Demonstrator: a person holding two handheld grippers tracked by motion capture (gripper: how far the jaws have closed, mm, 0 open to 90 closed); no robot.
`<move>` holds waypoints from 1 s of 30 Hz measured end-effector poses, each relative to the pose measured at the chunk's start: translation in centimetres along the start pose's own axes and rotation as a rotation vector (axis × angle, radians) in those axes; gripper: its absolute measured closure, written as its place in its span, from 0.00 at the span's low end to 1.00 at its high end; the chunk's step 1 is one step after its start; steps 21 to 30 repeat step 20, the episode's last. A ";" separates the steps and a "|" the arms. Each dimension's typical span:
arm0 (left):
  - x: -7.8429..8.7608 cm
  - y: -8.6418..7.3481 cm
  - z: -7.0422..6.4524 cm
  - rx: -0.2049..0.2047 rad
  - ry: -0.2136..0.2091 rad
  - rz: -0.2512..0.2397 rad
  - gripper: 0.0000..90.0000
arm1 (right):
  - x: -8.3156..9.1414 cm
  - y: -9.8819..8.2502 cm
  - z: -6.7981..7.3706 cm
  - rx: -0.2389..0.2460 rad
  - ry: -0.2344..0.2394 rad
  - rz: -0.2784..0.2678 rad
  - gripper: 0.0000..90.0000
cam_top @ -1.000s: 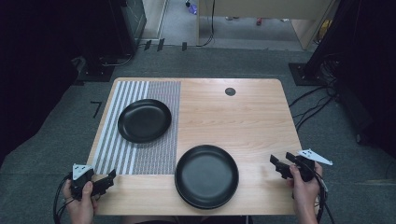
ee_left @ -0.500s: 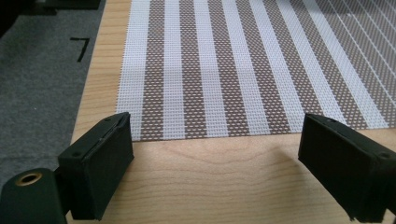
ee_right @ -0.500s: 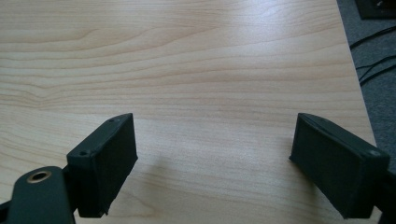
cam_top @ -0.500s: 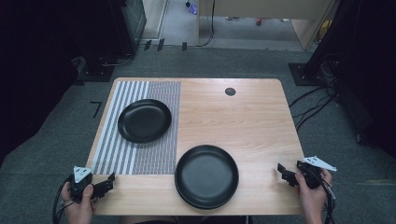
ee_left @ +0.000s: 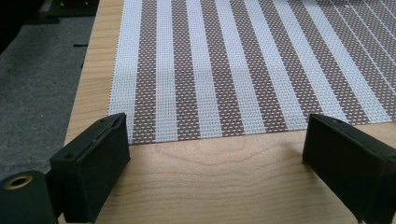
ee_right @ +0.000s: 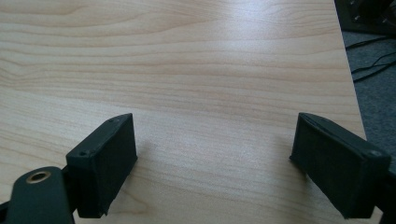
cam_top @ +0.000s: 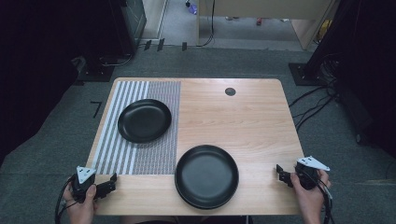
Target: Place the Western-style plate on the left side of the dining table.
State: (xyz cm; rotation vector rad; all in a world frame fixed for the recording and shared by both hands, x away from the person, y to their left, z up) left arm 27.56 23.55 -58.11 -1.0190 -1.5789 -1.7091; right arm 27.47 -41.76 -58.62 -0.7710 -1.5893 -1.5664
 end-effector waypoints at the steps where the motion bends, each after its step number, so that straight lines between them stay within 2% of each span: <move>1: 0.0 0.0 0.0 0.000 0.000 0.000 0.08 | 0.0 0.0 0.0 0.000 0.000 0.000 0.15; 2: 0.0 0.0 0.0 -0.001 0.000 0.000 0.08 | 0.0 0.0 0.2 0.011 -0.008 0.005 0.15; 15: 0.0 0.0 0.0 -0.005 -0.003 0.001 0.08 | 0.0 0.0 0.2 0.010 -0.007 0.005 0.15; 20: 0.1 0.1 0.1 0.011 0.004 0.019 0.10 | 0.0 0.0 0.2 0.010 -0.008 0.005 0.15; 30: 0.1 0.1 0.1 0.011 0.004 0.019 0.10 | 0.0 0.0 0.2 0.010 -0.008 0.005 0.15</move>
Point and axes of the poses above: each handheld gripper's, and its own axes: x roughly backward along the jaws, y roughly out of its top, z roughly to its left, the point moved 9 cm from there along -x, roughly forward along the jaws, and after that the axes turned 15 degrees about z, right-handed, at the moved point
